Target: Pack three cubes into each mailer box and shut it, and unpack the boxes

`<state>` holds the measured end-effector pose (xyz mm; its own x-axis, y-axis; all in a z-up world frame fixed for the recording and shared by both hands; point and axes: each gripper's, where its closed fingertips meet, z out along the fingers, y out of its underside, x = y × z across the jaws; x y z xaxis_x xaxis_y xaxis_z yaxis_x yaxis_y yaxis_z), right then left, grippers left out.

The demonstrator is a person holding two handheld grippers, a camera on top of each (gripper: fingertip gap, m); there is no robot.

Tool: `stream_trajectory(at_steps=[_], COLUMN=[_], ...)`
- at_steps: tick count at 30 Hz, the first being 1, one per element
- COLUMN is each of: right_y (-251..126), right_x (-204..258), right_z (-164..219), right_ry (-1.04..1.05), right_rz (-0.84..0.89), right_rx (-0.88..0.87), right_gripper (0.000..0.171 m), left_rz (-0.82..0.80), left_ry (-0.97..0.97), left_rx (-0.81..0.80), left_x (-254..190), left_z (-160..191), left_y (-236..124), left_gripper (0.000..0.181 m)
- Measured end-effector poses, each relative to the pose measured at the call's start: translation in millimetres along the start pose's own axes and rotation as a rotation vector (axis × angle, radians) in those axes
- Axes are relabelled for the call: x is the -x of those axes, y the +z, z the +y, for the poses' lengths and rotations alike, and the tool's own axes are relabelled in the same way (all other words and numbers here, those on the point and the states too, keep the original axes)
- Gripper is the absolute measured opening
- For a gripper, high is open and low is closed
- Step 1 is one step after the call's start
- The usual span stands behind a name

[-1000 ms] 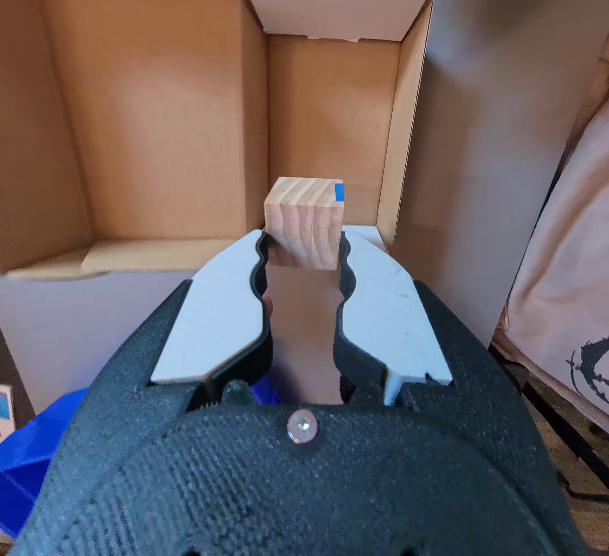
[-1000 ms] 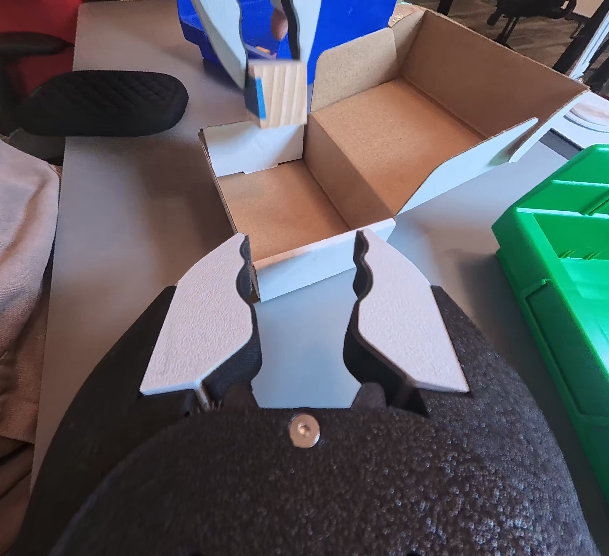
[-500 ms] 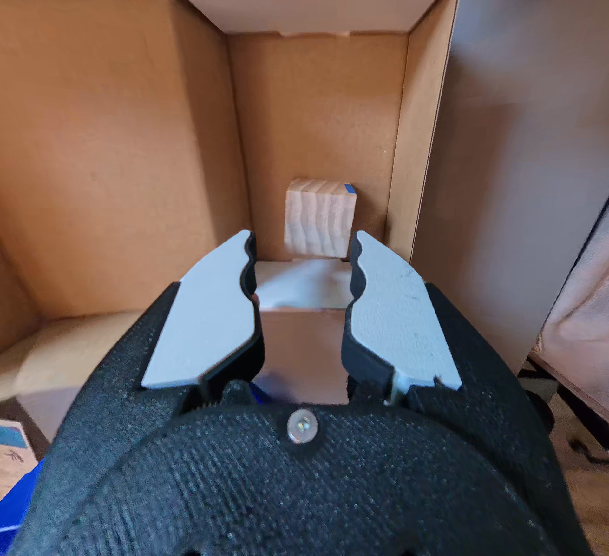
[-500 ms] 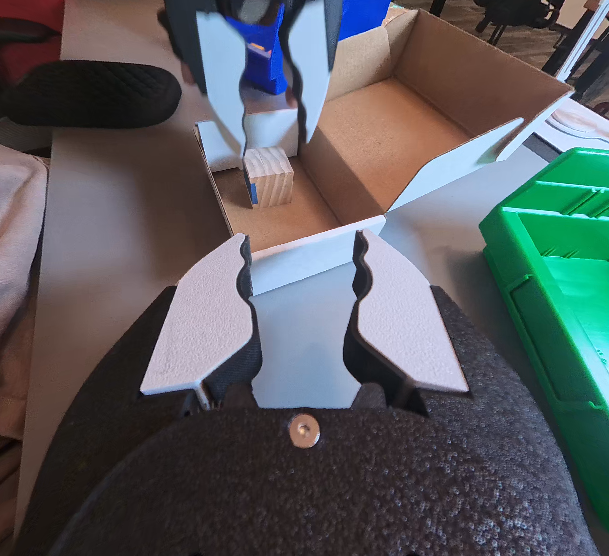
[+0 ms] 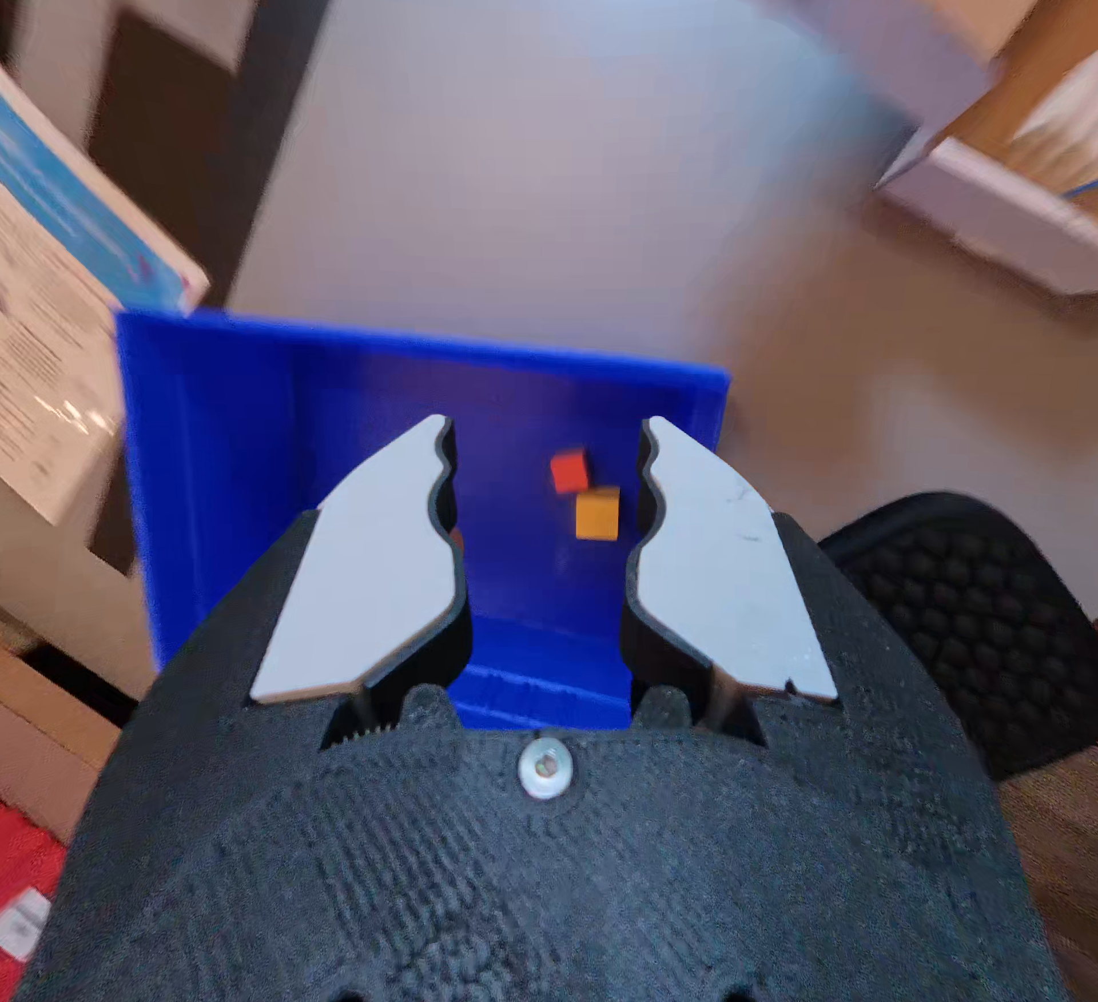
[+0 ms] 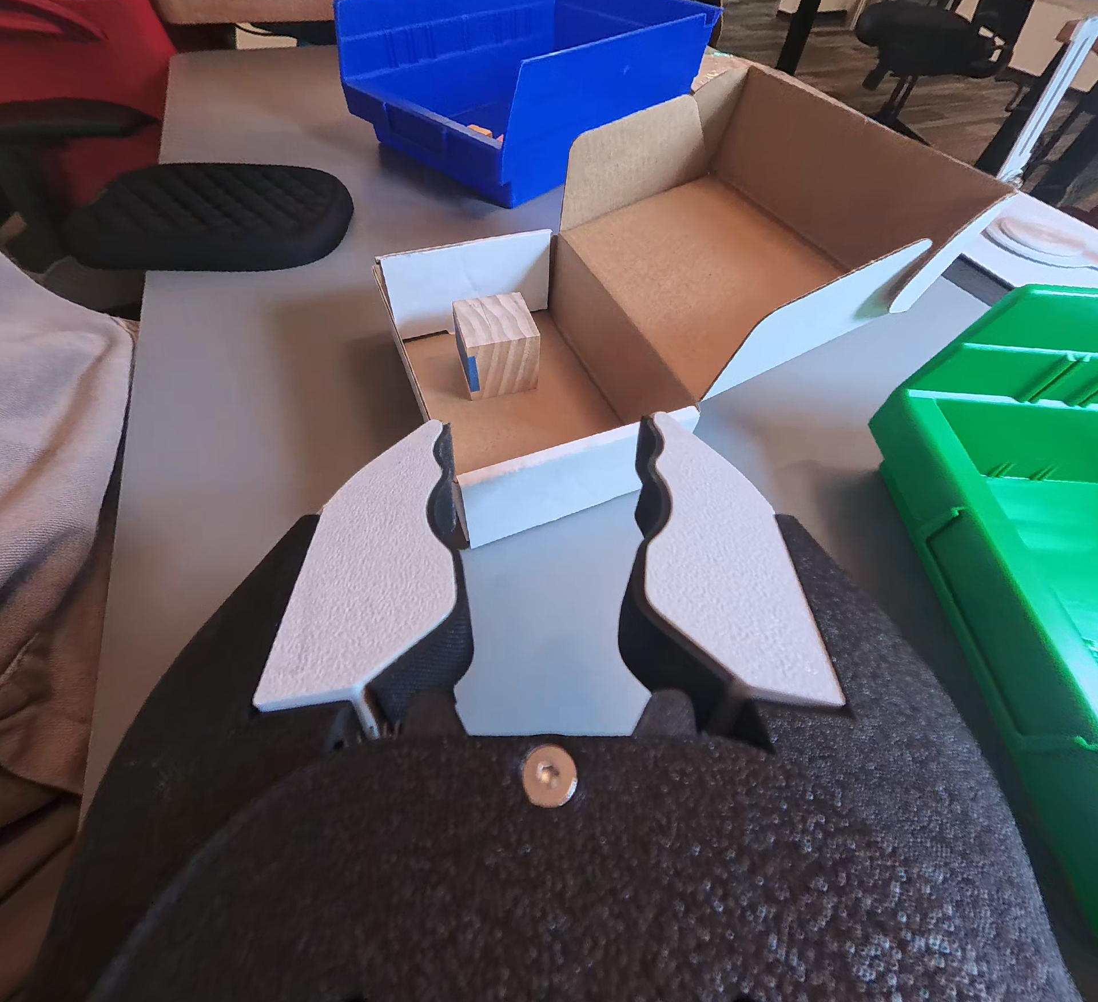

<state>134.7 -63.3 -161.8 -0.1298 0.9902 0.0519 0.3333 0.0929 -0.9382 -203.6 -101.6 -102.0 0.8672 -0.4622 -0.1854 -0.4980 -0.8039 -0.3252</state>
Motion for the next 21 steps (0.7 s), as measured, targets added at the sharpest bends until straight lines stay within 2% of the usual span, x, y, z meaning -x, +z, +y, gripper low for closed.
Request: stream_trajectory(at_steps=[4,7,14,17,18,21], right_y=[3,5,6,5,5,5], right_x=[1,2,0,-1,-1,-1], right_z=[3,5,6,5,5,4], right_ry=[0.002,0.013,0.032,0.032,0.034,0.035], right_rz=[-0.009,-0.018,-0.021,-0.017,-0.016,-0.017], right_rx=[0.016,0.019,0.019,0.015,0.013,0.011], right_gripper=[0.059,0.059,0.058,0.058,0.058,0.057], left_rz=[0.049,0.099,0.165,0.172,0.161,0.070], left_ry=[-0.137,-0.176,-0.153,-0.145,-0.139,-0.084], left_rx=[0.150,0.169,0.215,0.233,0.227,0.211], left_x=[12,3,-23,-27,-27,-12], left_z=[73,98,118,119,115,101], left_y=[42,61,87,95,92,68], left_gripper=[0.060,0.060,0.055,0.036,0.027,0.027])
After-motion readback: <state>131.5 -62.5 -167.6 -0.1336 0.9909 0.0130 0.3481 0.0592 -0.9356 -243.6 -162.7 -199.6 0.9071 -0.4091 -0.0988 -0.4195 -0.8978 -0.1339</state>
